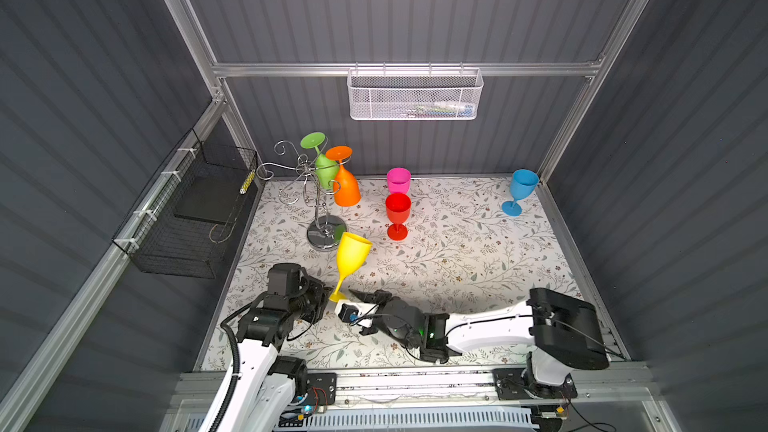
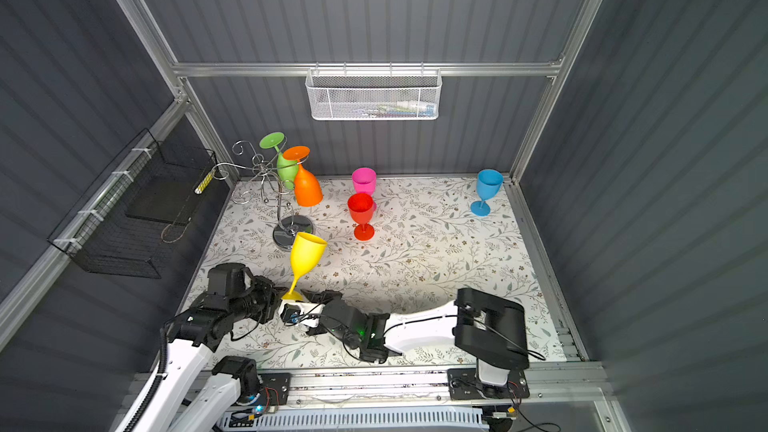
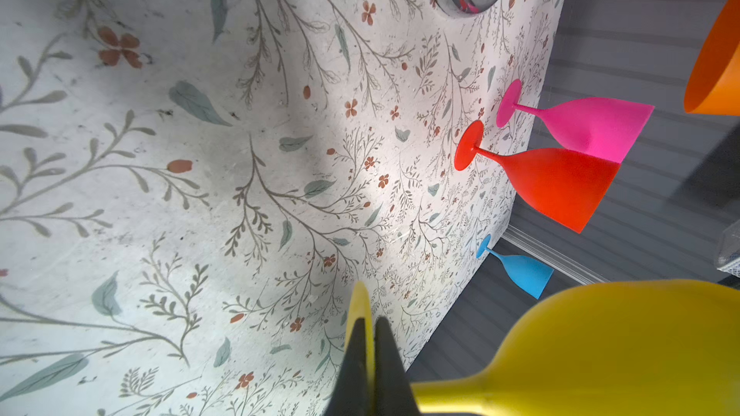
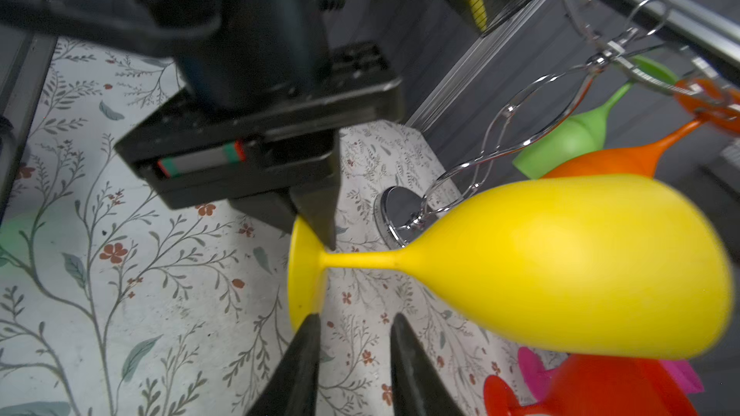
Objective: Take the wine glass off the wine glass rack
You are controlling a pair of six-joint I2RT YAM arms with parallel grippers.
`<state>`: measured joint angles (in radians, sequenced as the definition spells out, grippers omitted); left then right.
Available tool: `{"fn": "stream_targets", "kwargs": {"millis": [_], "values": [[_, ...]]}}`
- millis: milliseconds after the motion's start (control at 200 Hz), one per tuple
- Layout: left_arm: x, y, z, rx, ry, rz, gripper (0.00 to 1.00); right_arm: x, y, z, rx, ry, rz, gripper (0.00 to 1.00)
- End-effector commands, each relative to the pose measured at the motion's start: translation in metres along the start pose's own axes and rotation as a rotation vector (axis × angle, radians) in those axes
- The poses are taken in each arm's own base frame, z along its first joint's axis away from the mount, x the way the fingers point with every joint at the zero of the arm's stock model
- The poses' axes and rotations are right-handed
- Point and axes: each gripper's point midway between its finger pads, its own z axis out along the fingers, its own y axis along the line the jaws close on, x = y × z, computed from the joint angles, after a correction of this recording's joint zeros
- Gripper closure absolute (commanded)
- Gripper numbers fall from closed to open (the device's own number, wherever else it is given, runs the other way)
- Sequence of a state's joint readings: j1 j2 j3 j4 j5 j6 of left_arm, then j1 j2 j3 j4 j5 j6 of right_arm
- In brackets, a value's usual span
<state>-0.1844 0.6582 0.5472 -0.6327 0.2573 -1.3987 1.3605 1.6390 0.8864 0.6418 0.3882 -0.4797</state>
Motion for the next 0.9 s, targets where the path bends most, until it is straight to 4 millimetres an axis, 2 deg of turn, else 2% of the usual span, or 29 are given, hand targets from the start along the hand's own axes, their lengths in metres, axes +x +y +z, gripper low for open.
{"fn": "stream_targets", "kwargs": {"millis": [0,65,70,90,205,365,515,625,760,895], "values": [[0.004,-0.004,0.012,0.064,0.034,0.065,1.00,-0.003,-0.018,-0.017,-0.040,0.032,0.110,0.65],[0.007,-0.007,0.021,0.112,0.063,0.072,1.00,-0.004,-0.025,-0.025,-0.065,0.063,0.152,0.64],[0.008,-0.008,0.021,0.119,0.071,0.073,1.00,0.002,-0.031,-0.024,-0.056,0.082,0.153,0.64],[0.010,-0.008,0.024,0.133,0.084,0.073,1.00,0.003,-0.042,-0.024,-0.042,0.093,0.171,0.64],[0.011,-0.014,0.033,0.196,0.101,0.105,1.00,0.007,-0.068,-0.031,-0.072,0.175,0.272,0.62],[0.015,-0.027,0.041,0.265,0.135,0.192,1.00,-0.014,-0.112,-0.043,-0.103,0.209,0.475,0.58],[0.018,-0.031,0.046,0.318,0.153,0.238,1.00,-0.029,-0.138,-0.052,-0.125,0.274,0.615,0.56],[0.021,-0.037,0.048,0.374,0.170,0.279,1.00,-0.035,-0.142,-0.056,-0.170,0.337,0.693,0.56],[0.030,-0.060,0.041,0.502,0.204,0.354,1.00,-0.045,-0.144,-0.057,-0.200,0.384,0.753,0.56],[0.032,-0.066,0.038,0.545,0.208,0.384,1.00,-0.046,-0.139,-0.056,-0.230,0.434,0.775,0.57]]}}
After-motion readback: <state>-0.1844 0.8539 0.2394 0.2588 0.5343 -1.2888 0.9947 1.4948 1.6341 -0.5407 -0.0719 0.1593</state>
